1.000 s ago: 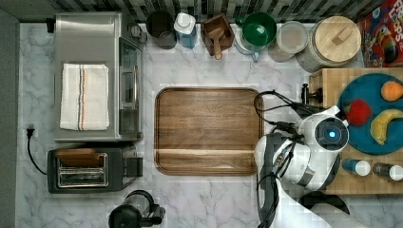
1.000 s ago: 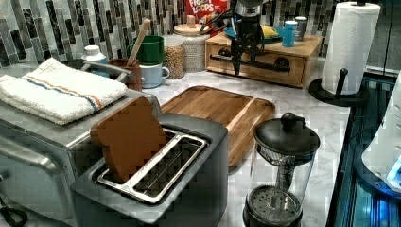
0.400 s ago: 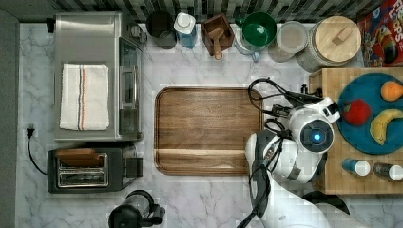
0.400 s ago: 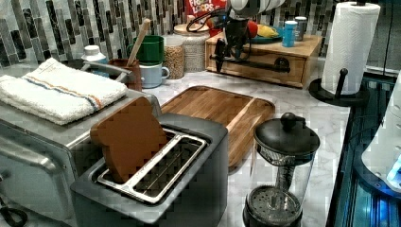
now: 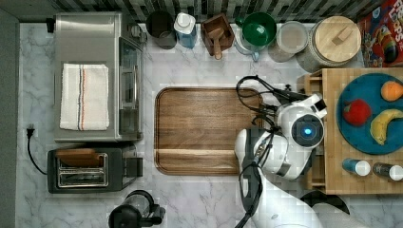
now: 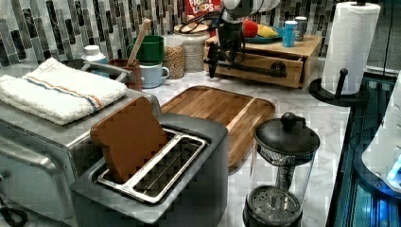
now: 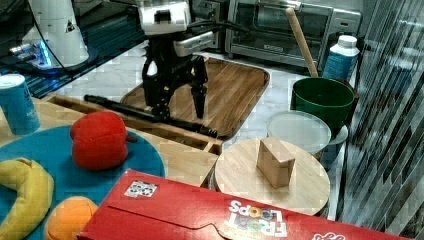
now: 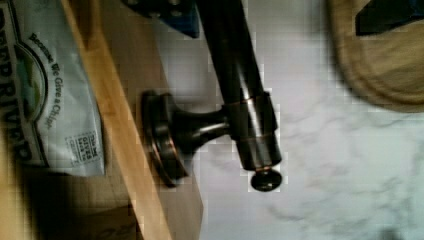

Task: Open the drawer.

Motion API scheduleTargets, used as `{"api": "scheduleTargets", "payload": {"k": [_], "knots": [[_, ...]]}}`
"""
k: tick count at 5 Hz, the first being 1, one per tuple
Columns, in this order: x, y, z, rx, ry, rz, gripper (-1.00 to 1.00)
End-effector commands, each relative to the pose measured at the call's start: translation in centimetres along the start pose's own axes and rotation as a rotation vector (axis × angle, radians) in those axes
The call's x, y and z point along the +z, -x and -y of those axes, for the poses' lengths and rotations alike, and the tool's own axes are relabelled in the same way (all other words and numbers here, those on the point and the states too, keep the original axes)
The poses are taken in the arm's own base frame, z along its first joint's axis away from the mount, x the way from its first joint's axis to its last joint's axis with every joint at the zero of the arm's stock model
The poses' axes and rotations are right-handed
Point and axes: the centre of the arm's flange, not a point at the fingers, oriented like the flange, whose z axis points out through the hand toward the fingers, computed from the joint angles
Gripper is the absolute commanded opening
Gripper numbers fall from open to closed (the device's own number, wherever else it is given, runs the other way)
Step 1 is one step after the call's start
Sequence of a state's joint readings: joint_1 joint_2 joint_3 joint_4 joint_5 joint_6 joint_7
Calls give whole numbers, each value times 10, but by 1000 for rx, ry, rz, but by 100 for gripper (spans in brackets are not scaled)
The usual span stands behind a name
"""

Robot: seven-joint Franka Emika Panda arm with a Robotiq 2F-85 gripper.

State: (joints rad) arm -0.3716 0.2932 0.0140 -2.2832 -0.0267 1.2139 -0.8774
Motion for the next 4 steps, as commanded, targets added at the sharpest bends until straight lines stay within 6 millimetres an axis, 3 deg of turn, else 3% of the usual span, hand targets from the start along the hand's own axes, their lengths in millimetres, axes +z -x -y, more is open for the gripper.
{"api": "scheduleTargets", "payload": {"k": [1, 4], "knots": [[-21, 37, 192, -133, -64, 86, 100], [-22, 37, 237, -57, -77, 66, 100]]}}
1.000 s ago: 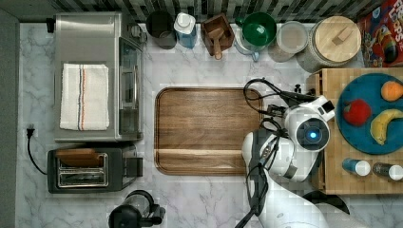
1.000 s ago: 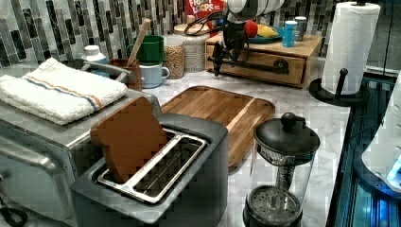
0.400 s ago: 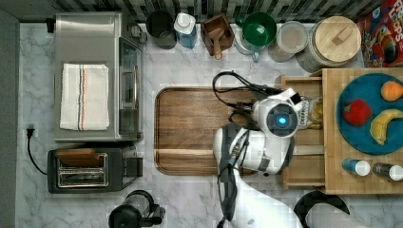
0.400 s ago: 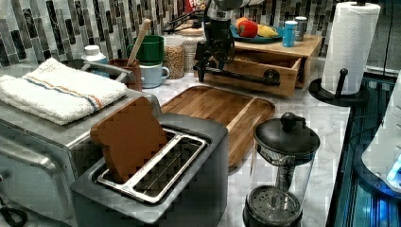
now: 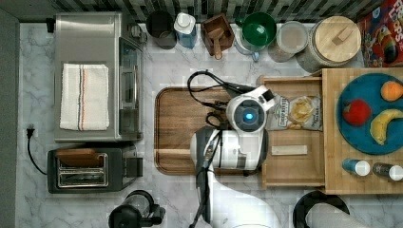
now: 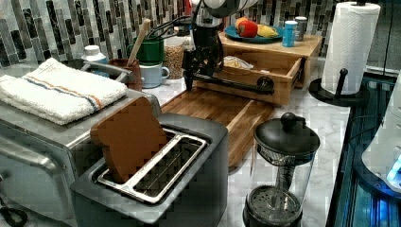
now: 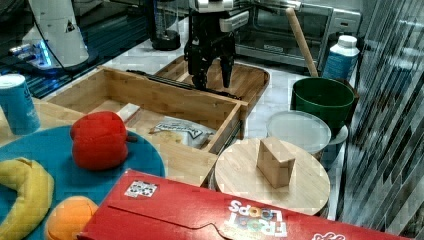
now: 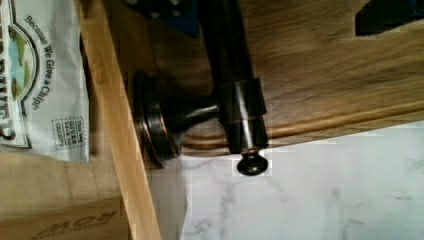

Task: Open the drawer.

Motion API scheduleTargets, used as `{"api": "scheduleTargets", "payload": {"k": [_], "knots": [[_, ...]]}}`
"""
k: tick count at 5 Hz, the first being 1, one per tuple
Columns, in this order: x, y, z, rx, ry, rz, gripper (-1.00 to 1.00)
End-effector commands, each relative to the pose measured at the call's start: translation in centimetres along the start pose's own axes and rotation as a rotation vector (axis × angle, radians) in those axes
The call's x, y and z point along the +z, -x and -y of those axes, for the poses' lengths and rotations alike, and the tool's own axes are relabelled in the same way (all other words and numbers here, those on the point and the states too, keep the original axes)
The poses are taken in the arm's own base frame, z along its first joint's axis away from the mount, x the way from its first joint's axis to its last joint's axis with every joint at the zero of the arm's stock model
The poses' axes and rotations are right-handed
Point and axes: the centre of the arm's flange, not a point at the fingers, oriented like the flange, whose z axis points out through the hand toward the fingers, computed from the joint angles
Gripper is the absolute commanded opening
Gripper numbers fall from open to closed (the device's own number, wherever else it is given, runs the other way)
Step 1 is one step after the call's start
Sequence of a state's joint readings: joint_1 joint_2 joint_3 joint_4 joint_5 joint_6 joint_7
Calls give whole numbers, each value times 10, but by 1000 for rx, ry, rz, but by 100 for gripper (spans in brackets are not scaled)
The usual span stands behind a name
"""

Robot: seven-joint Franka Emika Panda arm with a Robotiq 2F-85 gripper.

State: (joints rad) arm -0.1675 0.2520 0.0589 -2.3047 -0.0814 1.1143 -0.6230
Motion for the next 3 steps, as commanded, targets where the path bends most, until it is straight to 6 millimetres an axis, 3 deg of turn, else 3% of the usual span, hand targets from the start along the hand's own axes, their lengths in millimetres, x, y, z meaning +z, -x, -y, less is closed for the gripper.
{"api": "scheduleTargets", "payload": {"k": [1, 3], "knots": [[-9, 17, 104, 7, -39, 6, 100], [-16, 19, 104, 26, -63, 8, 100]]}}
